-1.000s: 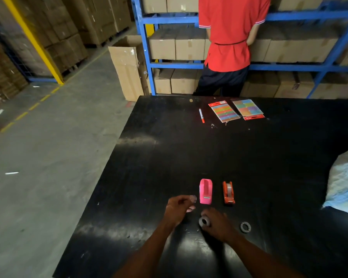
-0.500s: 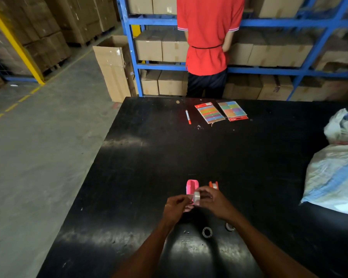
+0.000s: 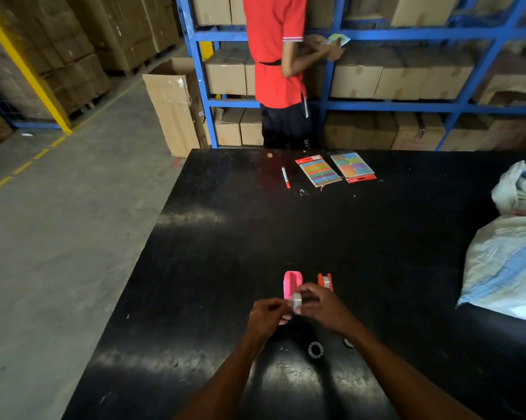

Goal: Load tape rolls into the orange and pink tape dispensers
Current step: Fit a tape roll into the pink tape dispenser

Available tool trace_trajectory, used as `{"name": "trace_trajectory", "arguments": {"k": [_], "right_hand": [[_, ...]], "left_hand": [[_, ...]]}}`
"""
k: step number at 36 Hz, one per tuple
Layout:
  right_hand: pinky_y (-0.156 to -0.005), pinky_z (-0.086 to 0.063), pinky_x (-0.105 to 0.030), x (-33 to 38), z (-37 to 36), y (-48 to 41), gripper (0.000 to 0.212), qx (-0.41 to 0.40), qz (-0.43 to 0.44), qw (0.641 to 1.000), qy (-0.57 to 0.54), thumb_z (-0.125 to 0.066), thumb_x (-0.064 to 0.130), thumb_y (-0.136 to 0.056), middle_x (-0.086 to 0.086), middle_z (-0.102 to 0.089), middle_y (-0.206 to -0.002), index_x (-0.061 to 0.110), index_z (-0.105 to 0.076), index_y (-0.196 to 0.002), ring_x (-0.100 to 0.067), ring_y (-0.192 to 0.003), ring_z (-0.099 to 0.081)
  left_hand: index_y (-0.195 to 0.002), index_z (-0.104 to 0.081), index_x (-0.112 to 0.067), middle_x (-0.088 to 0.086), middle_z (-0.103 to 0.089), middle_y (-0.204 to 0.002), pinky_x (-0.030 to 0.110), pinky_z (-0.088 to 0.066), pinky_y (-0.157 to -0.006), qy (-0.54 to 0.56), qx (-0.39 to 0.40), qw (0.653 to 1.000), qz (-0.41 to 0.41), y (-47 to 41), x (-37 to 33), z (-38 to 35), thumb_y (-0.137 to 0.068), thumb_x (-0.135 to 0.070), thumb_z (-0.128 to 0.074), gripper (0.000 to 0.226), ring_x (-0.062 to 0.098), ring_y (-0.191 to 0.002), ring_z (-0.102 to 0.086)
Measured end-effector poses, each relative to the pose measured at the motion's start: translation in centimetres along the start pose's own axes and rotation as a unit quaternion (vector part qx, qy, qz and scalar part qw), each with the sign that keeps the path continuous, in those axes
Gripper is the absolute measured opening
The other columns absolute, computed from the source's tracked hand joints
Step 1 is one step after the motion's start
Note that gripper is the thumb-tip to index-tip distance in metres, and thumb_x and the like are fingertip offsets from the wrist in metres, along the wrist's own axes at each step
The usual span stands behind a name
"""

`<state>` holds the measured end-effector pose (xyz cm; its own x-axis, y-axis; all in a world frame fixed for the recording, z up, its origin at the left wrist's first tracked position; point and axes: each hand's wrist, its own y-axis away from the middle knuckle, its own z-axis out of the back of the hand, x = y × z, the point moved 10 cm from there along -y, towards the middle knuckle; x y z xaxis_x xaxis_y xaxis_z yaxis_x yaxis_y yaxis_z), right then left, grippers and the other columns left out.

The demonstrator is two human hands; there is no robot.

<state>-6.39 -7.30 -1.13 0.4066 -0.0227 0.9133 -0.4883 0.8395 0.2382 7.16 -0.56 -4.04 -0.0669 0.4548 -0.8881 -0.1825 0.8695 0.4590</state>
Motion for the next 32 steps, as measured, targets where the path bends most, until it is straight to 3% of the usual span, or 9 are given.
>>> {"name": "trace_trajectory", "arguments": {"k": [6, 15, 21, 26, 32], "right_hand": [[-0.088, -0.055, -0.028, -0.7, -0.4, 0.4, 0.037, 0.017, -0.015, 1.0, 0.017, -0.083, 0.013, -0.074, 0.001, -0.073, -0.107, 0.019, -0.066, -0.106, -0.007, -0.101, -0.069], [-0.089, -0.055, -0.027, -0.3, -0.6, 0.6, 0.037, 0.035, -0.008, 0.999, 0.036, -0.08, 0.011, -0.075, 0.001, -0.072, -0.108, 0.019, -0.066, -0.107, -0.01, -0.102, -0.068], [-0.09, -0.055, -0.03, -0.1, -0.5, 0.7, 0.039, 0.046, -0.015, 0.998, 0.031, -0.083, 0.018, -0.072, 0.003, -0.073, -0.107, 0.023, -0.067, -0.107, -0.007, -0.101, -0.069], [-0.09, -0.056, -0.035, 0.1, -0.6, 0.5, 0.038, 0.053, -0.011, 0.998, 0.04, -0.083, 0.026, -0.069, 0.003, -0.075, -0.104, 0.025, -0.067, -0.104, -0.009, -0.099, -0.07], [-0.09, -0.052, -0.025, 0.6, -0.6, 0.6, 0.034, 0.059, -0.013, 0.997, 0.047, -0.082, 0.019, -0.075, 0.005, -0.071, -0.106, 0.019, -0.069, -0.107, -0.003, -0.099, -0.066]], "left_hand": [[-0.093, -0.076, -0.005, 0.005, -0.073, -0.071, 0.019, -0.054, -0.062, -0.037, 0.012, 0.999, 0.024, -0.4, 0.9, 0.5, -0.085, -0.016, -0.071, 0.014, 0.01, -0.065, -0.069], [-0.08, -0.074, -0.015, -0.004, -0.072, -0.062, 0.017, -0.054, -0.061, -0.062, 0.046, 0.996, 0.039, -0.8, 1.0, -0.1, -0.09, -0.015, -0.065, 0.013, 0.006, -0.06, -0.068], [-0.088, -0.076, -0.01, 0.006, -0.074, -0.075, 0.024, -0.056, -0.071, -0.031, 0.059, 0.997, 0.038, -0.5, 1.0, 0.1, -0.088, -0.022, -0.069, 0.014, 0.012, -0.07, -0.07], [-0.08, -0.076, -0.013, 0.0, -0.073, -0.067, 0.019, -0.054, -0.062, -0.019, 0.041, 0.998, 0.047, -0.5, 1.3, 0.5, -0.086, -0.021, -0.071, 0.011, 0.008, -0.063, -0.069], [-0.079, -0.074, -0.013, 0.002, -0.071, -0.07, 0.017, -0.054, -0.062, 0.002, 0.051, 0.996, 0.073, -0.5, 2.0, 0.4, -0.086, -0.02, -0.072, 0.01, 0.007, -0.062, -0.065]]}}
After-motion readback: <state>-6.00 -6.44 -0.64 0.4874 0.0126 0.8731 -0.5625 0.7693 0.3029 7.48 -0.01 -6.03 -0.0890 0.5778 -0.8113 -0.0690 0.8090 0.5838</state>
